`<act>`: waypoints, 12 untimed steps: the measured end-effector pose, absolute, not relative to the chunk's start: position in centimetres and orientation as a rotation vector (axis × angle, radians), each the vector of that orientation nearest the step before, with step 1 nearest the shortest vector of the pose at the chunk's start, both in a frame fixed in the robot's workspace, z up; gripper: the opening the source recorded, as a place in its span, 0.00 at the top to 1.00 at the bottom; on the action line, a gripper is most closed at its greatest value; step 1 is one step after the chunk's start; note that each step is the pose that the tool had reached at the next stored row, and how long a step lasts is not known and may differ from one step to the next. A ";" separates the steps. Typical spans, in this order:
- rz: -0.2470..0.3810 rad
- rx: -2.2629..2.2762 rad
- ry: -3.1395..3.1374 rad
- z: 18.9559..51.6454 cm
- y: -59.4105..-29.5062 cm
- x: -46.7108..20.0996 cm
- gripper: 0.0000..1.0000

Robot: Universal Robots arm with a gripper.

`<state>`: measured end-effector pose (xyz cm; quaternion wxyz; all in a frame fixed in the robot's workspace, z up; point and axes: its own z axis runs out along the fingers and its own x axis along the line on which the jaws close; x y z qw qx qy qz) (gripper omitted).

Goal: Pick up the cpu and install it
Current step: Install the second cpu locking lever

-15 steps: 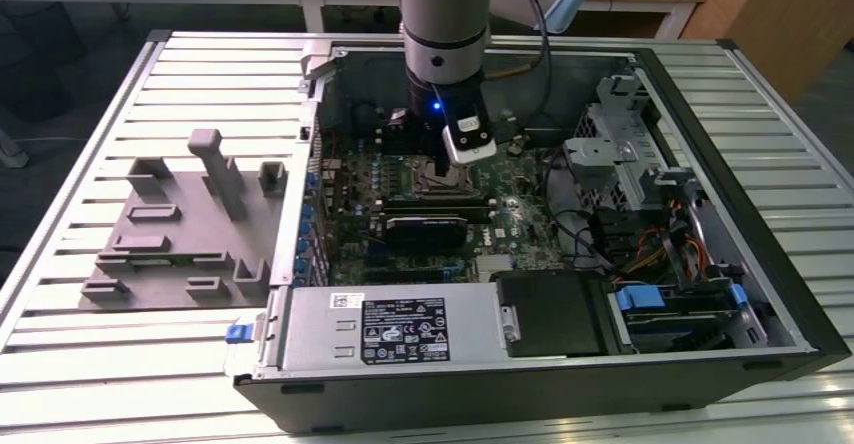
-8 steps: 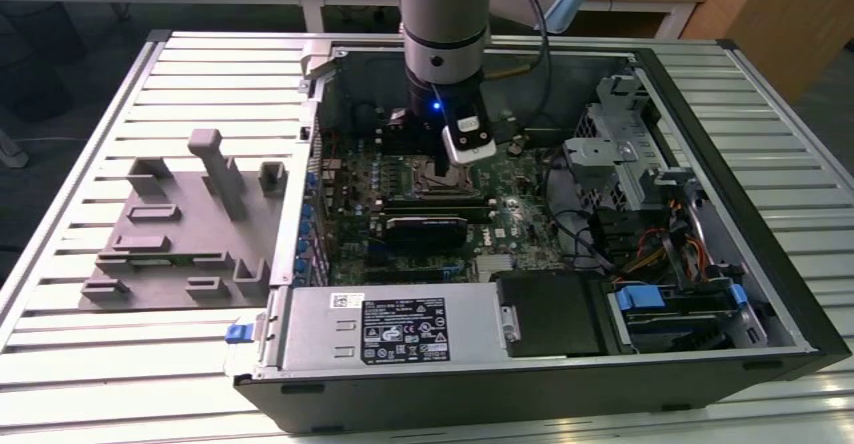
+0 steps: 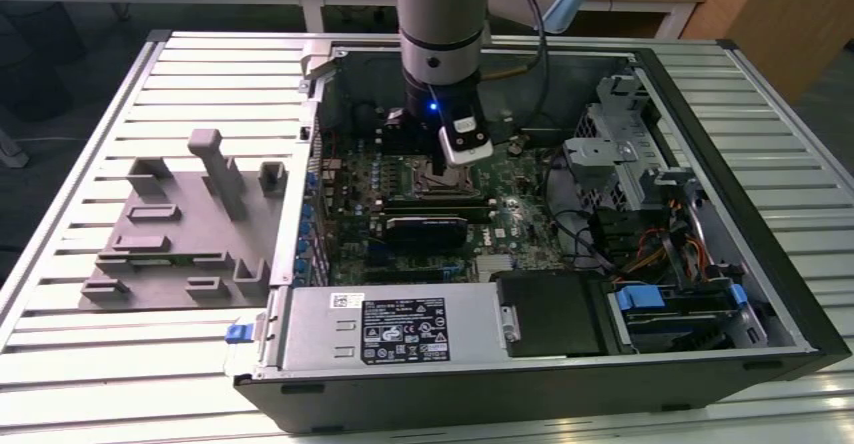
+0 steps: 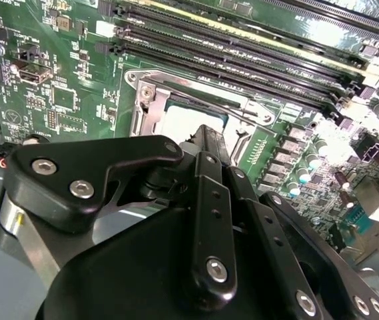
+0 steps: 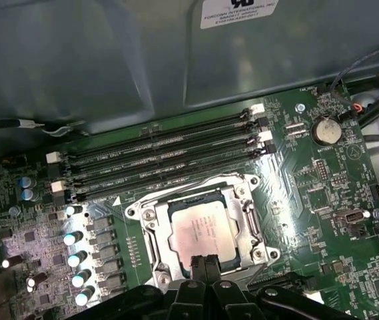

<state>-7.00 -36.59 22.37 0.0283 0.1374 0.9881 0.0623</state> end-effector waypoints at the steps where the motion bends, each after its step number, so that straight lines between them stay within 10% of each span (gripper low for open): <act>1: 0.195 0.424 3.050 22.4 -36.6 -7.0 0.89; 12: 0.199 0.424 3.050 22.7 -36.9 -7.0 0.89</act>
